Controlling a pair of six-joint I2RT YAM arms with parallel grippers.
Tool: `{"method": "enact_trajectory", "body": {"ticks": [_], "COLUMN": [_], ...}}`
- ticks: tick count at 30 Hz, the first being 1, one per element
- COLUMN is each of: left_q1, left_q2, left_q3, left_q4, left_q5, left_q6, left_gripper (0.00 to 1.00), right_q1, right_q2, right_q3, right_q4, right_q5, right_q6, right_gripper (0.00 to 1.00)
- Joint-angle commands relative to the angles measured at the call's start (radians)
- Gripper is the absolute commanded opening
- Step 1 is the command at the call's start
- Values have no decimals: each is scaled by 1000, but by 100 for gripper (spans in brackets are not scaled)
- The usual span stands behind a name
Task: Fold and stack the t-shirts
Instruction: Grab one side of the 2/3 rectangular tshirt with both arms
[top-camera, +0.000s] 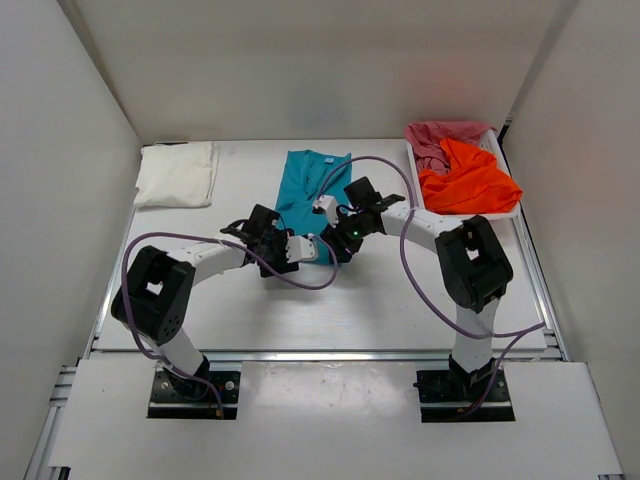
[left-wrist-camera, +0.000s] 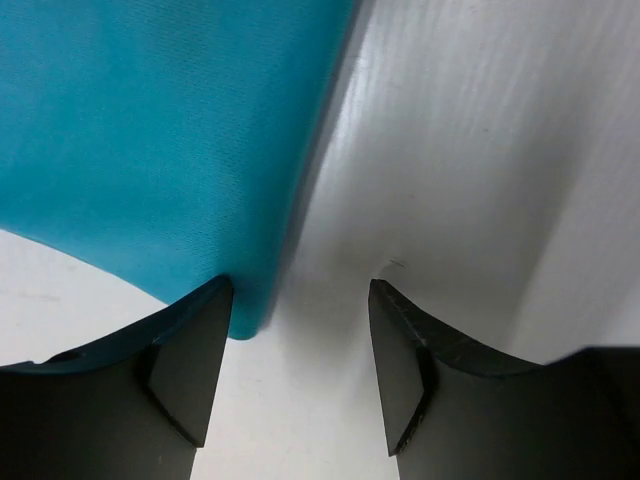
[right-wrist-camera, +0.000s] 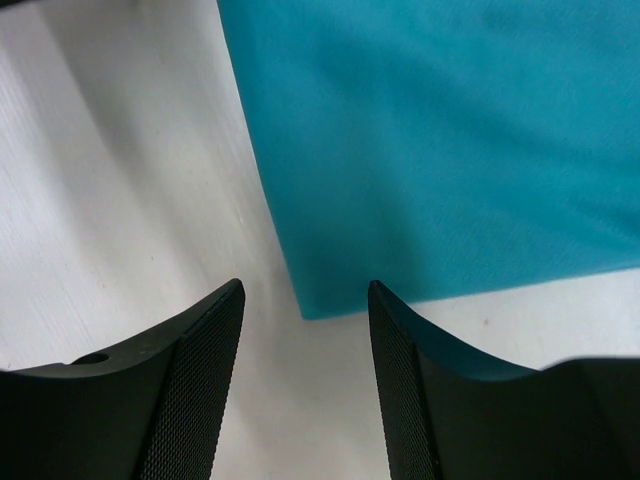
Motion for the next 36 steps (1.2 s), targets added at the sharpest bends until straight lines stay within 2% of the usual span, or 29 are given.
{"method": "enact_trajectory", "body": {"ticks": [1,7,10,12,15,18,27,30,35,36], "left_q1": [-5,-7,-5,1,6,18,27,42,49,52], "left_q2": [-17,6,5,17,25,32,29,41,28,26], "left_q3": [-27,-77,-93,-81,-73,-58,-50,-28,-33,-34], "left_q4": [95,207,235,210,207,189,216,196,190,189], "left_q5": [-27,-138,-147,-139,-135,-116,-86,-60,-37,-35], "left_q6": [67,67,61,65,52,36,-28,-48,-57,-59], "left_gripper": [68,65,58,42,25,17,1,0,0,0], "right_q1": [9,26,27,44,70,78,109,110,129,124], "right_q2": [-79,-82,-71,-64,-57,-60,-27,-11,7,19], "right_q3": [-24,-21,-10,-7,-27,-58,-84,-79,-104,-96], "right_q4": [34,34,39,39,42,53,85,90,137,148], "right_q5": [20,34,43,65,109,141,191,201,318,347], "right_q6": [7,11,20,12,1,0,-26,-10,23,30], "right_gripper": [58,58,61,62,63,65,70,70,55,55]}}
